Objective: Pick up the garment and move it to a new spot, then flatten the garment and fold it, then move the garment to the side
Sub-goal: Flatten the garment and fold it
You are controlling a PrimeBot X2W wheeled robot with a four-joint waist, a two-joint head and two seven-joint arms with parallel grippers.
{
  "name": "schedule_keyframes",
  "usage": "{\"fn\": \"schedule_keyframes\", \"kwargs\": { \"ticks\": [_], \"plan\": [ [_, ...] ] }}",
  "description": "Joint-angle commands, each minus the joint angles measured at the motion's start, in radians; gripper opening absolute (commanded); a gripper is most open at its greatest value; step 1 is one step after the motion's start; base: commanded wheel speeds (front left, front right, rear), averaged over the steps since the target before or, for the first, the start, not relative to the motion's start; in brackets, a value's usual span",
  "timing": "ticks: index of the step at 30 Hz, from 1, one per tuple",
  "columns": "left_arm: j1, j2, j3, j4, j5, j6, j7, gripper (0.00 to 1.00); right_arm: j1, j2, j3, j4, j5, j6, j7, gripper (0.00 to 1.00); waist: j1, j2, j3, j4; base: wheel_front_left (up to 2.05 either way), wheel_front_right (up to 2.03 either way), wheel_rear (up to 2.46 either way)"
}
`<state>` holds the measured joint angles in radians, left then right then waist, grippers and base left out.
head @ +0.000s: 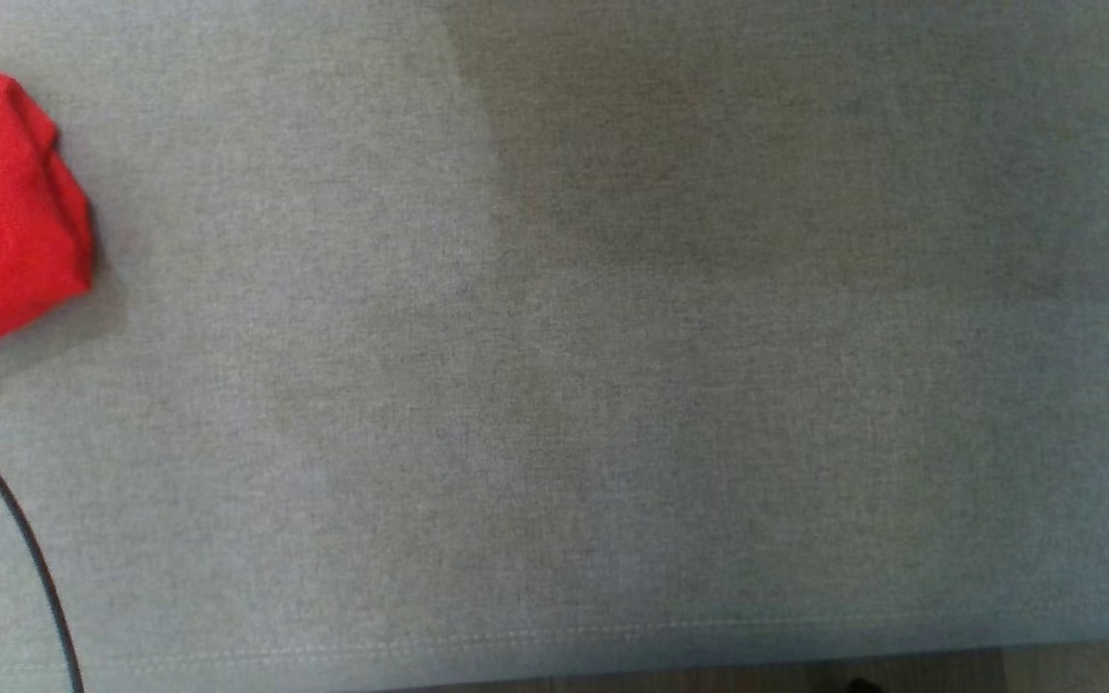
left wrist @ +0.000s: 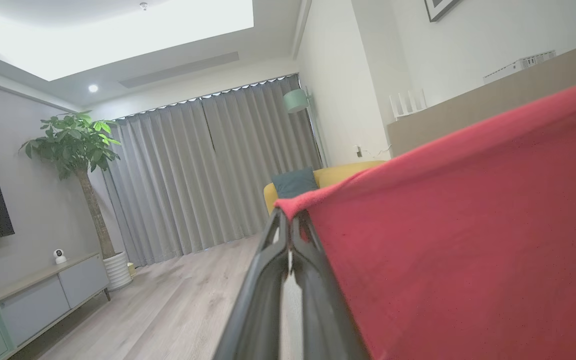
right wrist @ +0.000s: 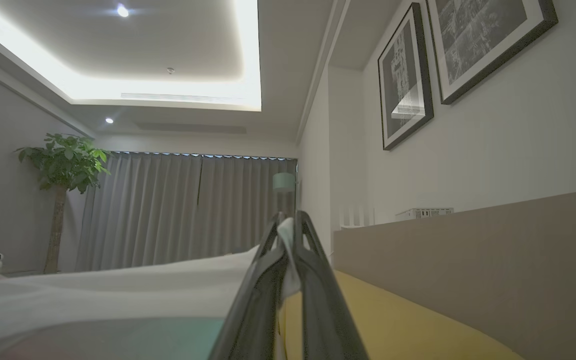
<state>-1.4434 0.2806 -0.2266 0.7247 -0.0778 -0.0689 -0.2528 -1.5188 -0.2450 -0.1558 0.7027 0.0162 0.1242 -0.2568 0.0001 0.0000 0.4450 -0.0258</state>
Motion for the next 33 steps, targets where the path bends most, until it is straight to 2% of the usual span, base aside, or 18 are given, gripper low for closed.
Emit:
{"fn": "schedule_keyframes", "kwargs": {
  "ticks": [1, 6, 10, 15, 21, 26, 33],
  "plan": [
    [-0.005, 0.055, 0.027, -0.009, -0.008, 0.008, -0.003, 0.0, -0.021, 0.013, -0.011, -0.04, 0.005, 0.007, -0.004, 0.0, -0.0001, 0.0, 0.003, -0.002, 0.0, 0.0, 0.0],
    [0.163, 0.036, 0.049, 0.027, -0.058, -0.003, -0.008, 0.0, 0.158, 0.018, 0.033, -0.061, 0.065, 0.007, -0.005, 0.0, -0.0001, 0.0, 0.003, -0.009, 0.0, 0.0, 0.0],
    [0.371, -0.014, 0.089, 0.008, -0.115, -0.001, -0.009, 0.0, 0.373, 0.001, 0.061, -0.072, 0.146, 0.007, -0.005, 0.0, -0.0001, 0.0, -0.008, -0.005, 0.0, 0.0, 0.0],
    [0.63, -0.081, 0.166, -0.085, -0.167, 0.015, -0.009, 0.0, 0.639, -0.006, 0.093, -0.098, 0.255, 0.007, -0.005, 0.0, -0.0001, 0.0, -0.058, -0.006, 0.0, 0.0, 0.0],
    [0.904, -0.159, 0.237, -0.207, -0.174, 0.018, -0.009, 0.0, 0.901, -0.006, 0.142, -0.148, 0.371, 0.007, -0.002, 0.0, -0.0001, 0.0, -0.153, -0.009, 0.0, 0.0, 0.0],
    [1.067, -0.206, 0.255, -0.277, -0.161, 0.019, -0.009, 0.0, 1.058, -0.017, 0.166, -0.202, 0.428, 0.007, 0.025, 0.0, -0.0001, 0.0, -0.225, -0.008, 0.0, 0.0, 0.0],
    [1.225, -0.228, 0.26, -0.299, -0.173, 0.036, -0.009, 0.0, 1.253, -0.016, 0.174, -0.265, 0.462, 0.007, 0.07, 0.0, -0.0001, 0.0, -0.312, -0.006, 0.0, 0.0, 0.0]
  ]
}}
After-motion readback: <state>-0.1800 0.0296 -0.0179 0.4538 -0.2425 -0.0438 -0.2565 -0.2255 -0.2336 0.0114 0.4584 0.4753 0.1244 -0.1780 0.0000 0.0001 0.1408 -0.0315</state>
